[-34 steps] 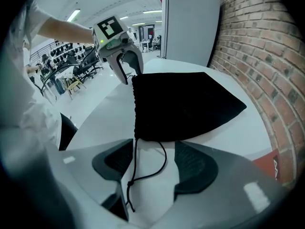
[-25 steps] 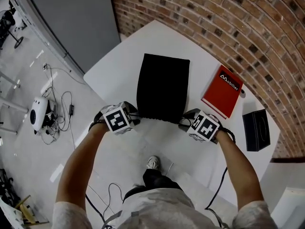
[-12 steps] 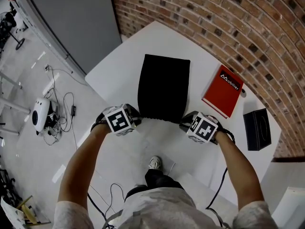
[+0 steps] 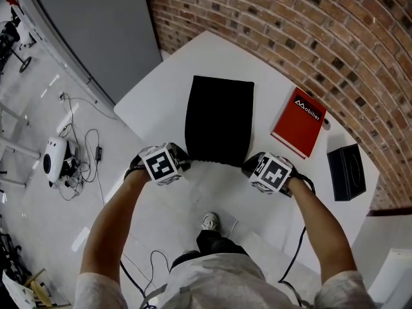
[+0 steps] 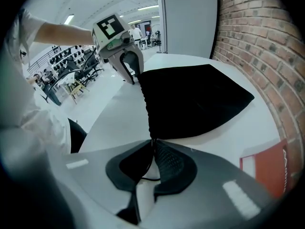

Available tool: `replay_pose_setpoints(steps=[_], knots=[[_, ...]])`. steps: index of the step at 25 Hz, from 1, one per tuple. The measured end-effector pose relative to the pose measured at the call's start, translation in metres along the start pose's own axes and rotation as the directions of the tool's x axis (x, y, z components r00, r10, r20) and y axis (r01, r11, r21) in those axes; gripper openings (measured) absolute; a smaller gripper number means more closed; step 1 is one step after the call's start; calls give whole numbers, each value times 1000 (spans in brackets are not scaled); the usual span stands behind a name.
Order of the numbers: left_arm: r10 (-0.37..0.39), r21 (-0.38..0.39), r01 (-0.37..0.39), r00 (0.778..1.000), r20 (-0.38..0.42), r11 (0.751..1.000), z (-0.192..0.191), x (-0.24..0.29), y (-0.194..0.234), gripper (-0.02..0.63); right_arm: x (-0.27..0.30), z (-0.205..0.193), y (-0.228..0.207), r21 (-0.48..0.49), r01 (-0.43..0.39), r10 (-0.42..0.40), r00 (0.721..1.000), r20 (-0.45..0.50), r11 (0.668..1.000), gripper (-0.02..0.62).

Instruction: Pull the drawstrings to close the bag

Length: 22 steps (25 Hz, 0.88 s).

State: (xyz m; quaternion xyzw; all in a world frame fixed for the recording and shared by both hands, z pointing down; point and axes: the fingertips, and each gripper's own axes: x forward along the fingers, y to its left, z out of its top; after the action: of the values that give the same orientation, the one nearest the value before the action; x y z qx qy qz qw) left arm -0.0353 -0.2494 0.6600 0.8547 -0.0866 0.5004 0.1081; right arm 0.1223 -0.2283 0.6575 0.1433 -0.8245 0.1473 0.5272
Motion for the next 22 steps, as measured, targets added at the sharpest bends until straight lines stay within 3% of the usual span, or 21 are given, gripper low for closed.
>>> replay_pose_setpoints(steps=[7,9,12,22], knots=[[-12,-42,12,1000,9,999,-1,0,-1,80,-1,1,-1,37,15,-15,1000,13,999,6],[-15,-56,16,1000,14,998,-1,0,-1,29,-1,1,0,42,16,-17,1000,18,999,5],[-11,-81,13,1000,23,997,0,0,0,12,-1,0,-1,54,24,-26,999,31,998,5],[117,-64,-116,993,21,991,13,-12,16,9,-13,-1,-12,-6,102,-102,994,36,995,5]])
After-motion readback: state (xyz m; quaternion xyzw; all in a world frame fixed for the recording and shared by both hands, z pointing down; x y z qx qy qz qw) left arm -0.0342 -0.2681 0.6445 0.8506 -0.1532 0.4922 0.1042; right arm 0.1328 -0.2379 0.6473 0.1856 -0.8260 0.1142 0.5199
